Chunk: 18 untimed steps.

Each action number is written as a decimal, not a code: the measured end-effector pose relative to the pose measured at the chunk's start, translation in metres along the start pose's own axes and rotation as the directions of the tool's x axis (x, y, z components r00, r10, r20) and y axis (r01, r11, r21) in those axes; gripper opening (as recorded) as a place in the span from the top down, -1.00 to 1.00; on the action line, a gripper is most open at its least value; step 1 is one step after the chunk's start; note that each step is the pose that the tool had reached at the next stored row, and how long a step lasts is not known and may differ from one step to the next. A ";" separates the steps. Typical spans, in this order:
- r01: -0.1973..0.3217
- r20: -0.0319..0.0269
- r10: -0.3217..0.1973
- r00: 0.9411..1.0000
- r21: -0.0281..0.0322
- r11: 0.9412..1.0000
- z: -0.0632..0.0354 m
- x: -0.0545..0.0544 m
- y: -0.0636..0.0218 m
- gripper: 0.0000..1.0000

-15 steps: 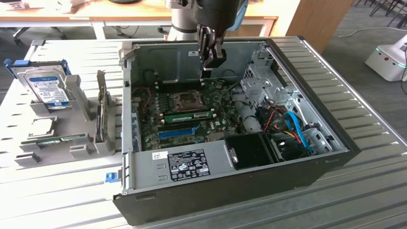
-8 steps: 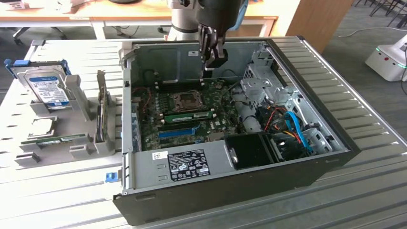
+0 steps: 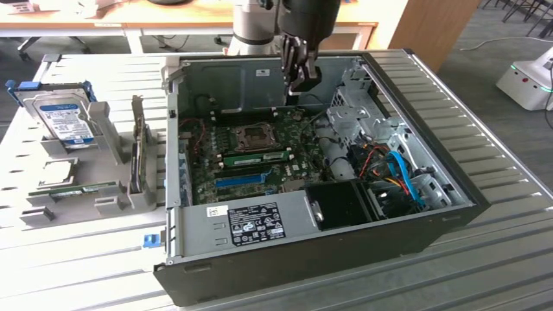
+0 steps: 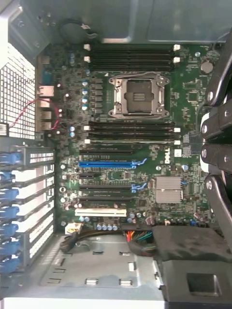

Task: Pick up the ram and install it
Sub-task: 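Press down the ram until it locks into place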

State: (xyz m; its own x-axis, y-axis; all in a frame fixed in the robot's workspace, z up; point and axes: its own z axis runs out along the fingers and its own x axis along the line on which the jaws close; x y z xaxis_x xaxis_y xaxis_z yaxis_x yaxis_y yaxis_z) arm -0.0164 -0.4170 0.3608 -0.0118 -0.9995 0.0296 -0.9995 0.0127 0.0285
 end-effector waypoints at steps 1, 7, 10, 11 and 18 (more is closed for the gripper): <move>0.000 0.000 0.000 1.000 0.000 1.000 0.0001 0.000 -0.0018 0.80; 0.000 0.001 0.000 1.000 0.000 1.000 0.0000 0.000 -0.0107 0.80; 0.000 0.001 0.000 1.000 0.000 1.000 0.0001 0.000 -0.0137 0.80; 0.000 0.002 0.000 1.000 0.000 1.000 0.0001 0.000 -0.0141 0.80; 0.000 0.002 0.000 1.000 0.001 1.000 0.0006 0.000 -0.0142 0.80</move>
State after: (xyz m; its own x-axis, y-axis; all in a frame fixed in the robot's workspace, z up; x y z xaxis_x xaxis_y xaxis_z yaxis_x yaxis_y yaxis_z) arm -0.0022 -0.4170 0.3598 -0.0118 -0.9996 0.0273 -0.9995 0.0126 0.0275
